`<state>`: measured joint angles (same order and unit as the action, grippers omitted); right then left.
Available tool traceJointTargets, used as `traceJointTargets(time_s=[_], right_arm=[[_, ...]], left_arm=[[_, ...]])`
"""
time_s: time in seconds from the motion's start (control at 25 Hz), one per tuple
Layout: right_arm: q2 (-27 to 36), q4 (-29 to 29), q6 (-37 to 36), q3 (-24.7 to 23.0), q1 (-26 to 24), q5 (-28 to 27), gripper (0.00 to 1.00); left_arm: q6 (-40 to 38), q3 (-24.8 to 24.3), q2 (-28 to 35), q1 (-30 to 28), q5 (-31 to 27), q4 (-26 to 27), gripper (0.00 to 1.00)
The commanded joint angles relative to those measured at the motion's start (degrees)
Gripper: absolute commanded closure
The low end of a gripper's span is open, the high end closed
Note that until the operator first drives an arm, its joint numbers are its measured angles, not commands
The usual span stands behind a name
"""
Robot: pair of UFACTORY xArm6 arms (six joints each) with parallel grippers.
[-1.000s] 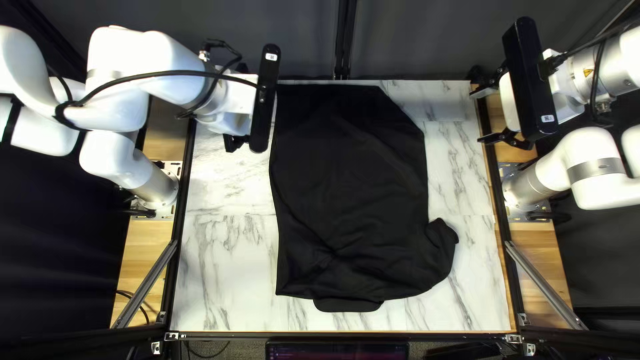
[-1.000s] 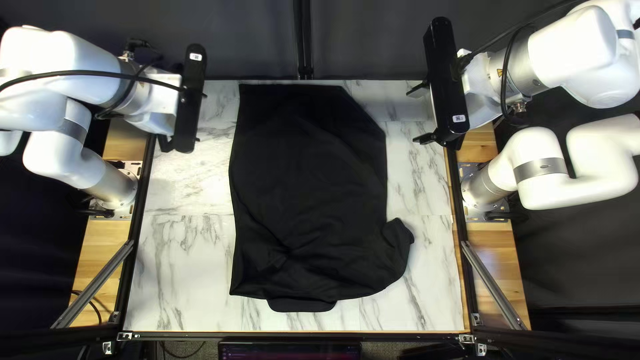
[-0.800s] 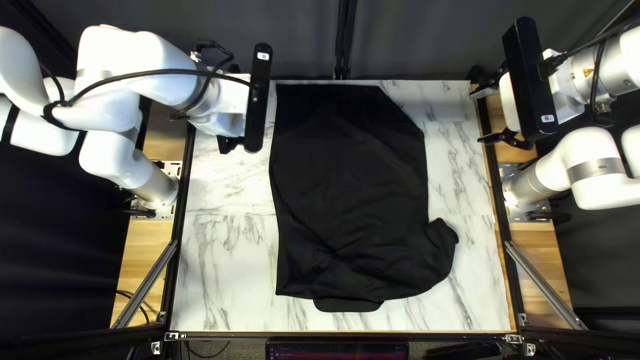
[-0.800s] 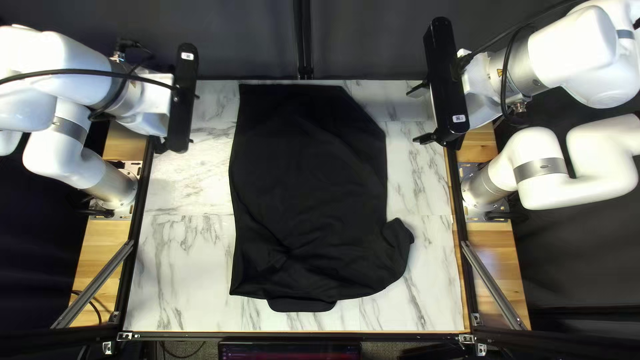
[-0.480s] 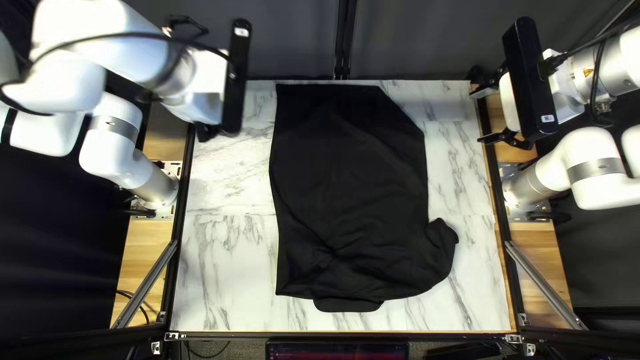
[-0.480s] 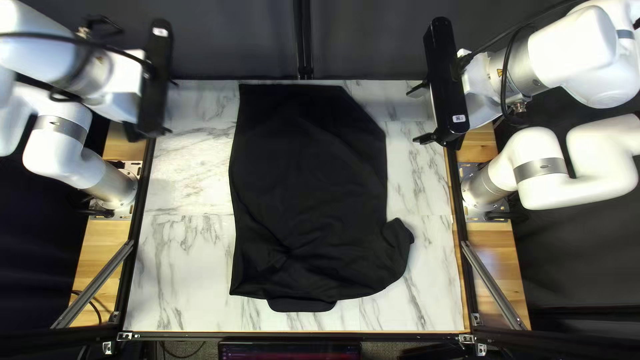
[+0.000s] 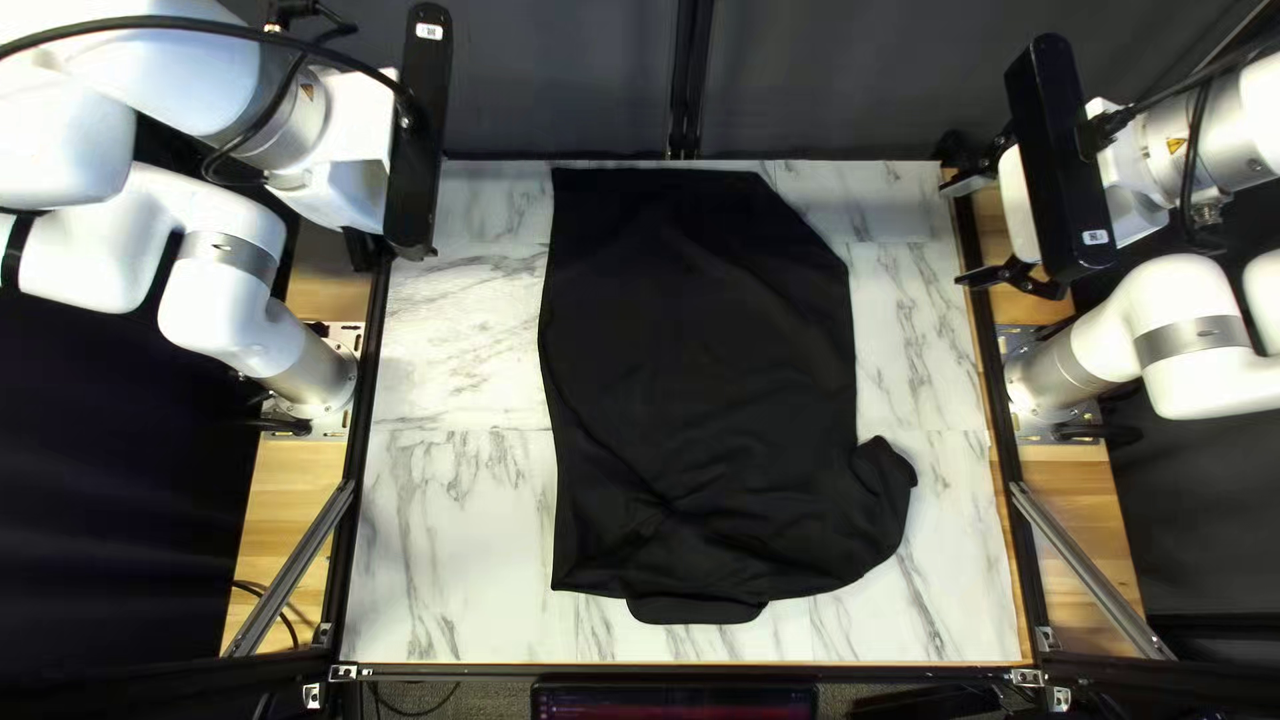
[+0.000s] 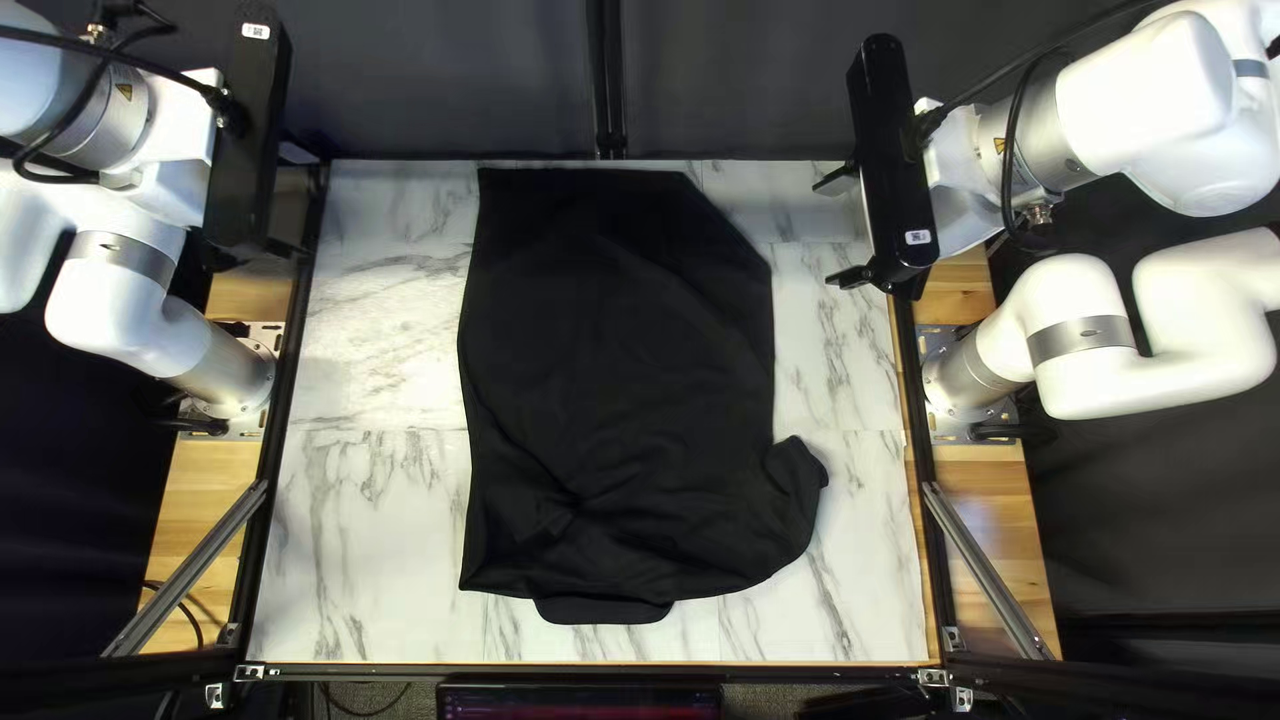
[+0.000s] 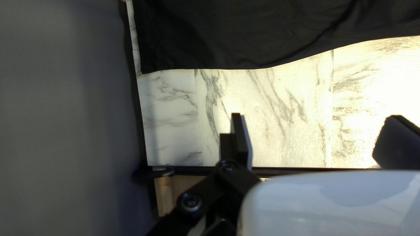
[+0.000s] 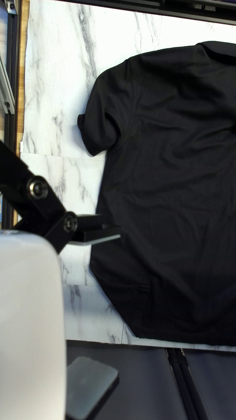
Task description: Fold t-shirt
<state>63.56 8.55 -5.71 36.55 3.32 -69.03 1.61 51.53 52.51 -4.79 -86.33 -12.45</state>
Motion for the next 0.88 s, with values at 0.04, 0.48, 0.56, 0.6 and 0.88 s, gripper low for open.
traceJointTargets(time_s=[0.04,0.48,0.56,0.6,0.88], right_arm=[[0.0,0.0,0.0,0.0,0.0,0.0,0.00],[0.5,0.9,0.3,-0.3,0.5,-0.3,0.00],[-2.5,2.6,2.7,-1.4,1.7,2.0,0.00],[-3.6,3.8,4.5,-2.4,2.5,3.4,0.00],[-15.2,16.8,19.4,-15.4,0.0,20.0,0.00]], left_arm=[[0.0,0.0,0.0,0.0,0.0,0.0,0.00],[0.0,0.0,0.0,0.0,0.0,0.0,0.00],[0.0,0.0,0.0,0.0,0.0,0.0,0.00],[0.0,0.0,0.0,0.0,0.0,0.0,0.00],[0.0,0.0,0.0,0.0,0.0,0.0,0.00]])
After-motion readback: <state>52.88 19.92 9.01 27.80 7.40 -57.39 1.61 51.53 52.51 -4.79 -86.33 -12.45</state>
